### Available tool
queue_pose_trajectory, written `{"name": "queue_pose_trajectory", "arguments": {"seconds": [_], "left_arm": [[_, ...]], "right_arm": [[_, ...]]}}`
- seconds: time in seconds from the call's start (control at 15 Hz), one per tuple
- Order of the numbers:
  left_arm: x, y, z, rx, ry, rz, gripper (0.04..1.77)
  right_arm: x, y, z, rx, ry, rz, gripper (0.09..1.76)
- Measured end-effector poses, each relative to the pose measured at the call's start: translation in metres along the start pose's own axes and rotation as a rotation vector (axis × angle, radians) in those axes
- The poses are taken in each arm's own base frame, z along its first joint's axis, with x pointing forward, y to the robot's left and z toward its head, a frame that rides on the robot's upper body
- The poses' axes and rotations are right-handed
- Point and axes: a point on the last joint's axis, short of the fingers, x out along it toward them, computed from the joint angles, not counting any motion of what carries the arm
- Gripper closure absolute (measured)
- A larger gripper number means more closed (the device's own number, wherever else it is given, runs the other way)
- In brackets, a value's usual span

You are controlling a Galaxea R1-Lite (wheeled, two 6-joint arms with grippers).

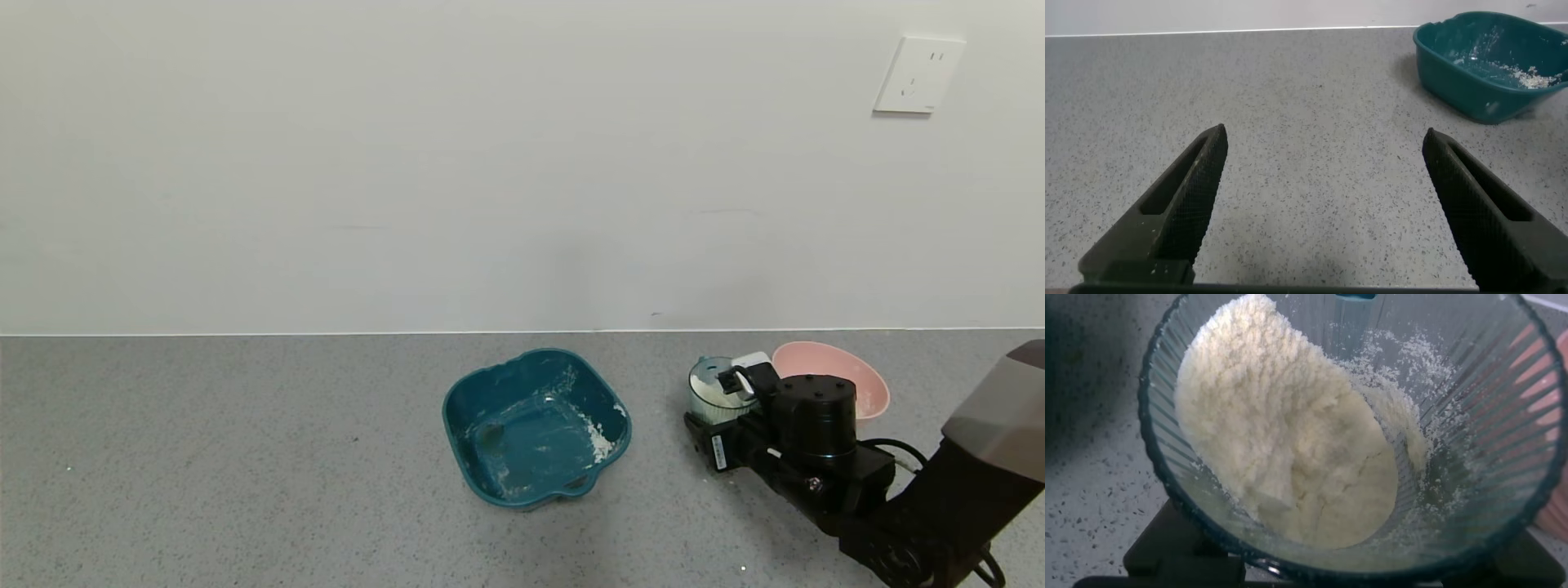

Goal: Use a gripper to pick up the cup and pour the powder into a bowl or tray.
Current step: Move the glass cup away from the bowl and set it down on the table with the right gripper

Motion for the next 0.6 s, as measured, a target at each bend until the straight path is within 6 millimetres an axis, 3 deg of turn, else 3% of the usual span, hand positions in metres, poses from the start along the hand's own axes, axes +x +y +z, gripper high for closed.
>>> {"name": "queue_pose_trajectory", "arguments": {"seconds": [0.4, 0.6], "left_arm": [[0.0, 0.0, 0.0, 0.0, 0.0, 0.0, 0.09], [0.0, 0.0, 0.0, 0.0, 0.0, 0.0, 0.09]], "right_arm": [[0.0008, -0.0019, -0.0064, -0.002, 0.017, -0.003, 0.51], [-0.0001, -0.001, -0.0079, -0.004, 0.022, -0.001, 0.38]]}}
